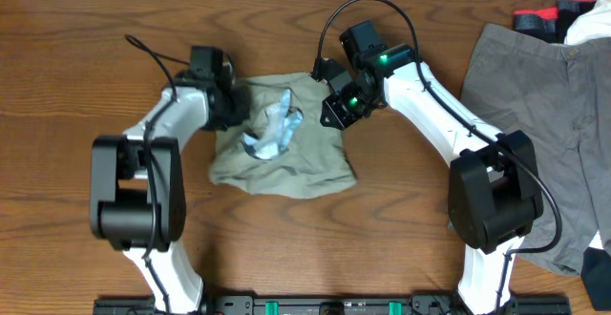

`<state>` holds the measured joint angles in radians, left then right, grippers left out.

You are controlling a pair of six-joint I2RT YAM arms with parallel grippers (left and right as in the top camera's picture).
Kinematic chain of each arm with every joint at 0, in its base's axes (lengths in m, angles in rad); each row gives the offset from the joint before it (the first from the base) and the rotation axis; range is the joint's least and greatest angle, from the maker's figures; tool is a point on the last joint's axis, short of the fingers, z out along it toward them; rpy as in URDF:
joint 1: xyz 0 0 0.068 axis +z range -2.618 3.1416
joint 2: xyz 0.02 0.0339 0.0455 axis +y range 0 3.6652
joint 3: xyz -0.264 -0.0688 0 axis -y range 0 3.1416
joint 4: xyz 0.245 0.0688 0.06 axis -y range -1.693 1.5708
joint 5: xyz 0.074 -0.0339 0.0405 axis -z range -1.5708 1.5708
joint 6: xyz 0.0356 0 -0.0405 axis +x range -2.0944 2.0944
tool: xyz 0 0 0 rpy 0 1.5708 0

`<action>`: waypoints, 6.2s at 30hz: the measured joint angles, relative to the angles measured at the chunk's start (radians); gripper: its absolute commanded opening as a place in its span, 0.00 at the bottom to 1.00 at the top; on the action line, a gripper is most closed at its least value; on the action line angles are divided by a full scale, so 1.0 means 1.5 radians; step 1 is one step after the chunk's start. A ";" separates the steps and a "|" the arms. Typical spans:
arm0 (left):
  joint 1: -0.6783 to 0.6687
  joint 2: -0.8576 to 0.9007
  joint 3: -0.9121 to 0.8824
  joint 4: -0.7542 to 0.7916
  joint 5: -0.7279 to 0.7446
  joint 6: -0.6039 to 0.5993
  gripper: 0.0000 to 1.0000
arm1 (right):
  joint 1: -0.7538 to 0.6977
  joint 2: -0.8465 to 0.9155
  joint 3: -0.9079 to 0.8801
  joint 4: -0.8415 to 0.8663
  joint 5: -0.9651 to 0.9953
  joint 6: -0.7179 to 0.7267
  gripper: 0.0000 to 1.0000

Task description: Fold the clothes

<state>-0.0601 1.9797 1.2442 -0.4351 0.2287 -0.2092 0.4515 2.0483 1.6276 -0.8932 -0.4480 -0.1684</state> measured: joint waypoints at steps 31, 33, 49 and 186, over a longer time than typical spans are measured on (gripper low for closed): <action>-0.076 -0.022 0.039 -0.405 0.093 -0.018 0.06 | 0.045 0.079 0.000 0.350 -0.089 0.156 0.11; -0.097 -0.022 0.038 -0.405 0.101 -0.018 0.06 | 0.045 0.088 0.000 0.370 -0.103 0.180 0.11; -0.123 -0.022 0.038 -0.400 0.123 -0.021 0.06 | 0.073 0.229 0.006 0.450 -0.210 0.450 0.09; 0.044 -0.380 -0.129 -0.358 0.180 -0.069 0.72 | -0.051 -0.022 0.008 0.294 -0.196 0.247 0.47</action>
<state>0.0063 1.4101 1.0504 -0.9726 0.4988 -0.3126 0.3756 2.0155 1.6402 -0.4515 -0.7425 0.2016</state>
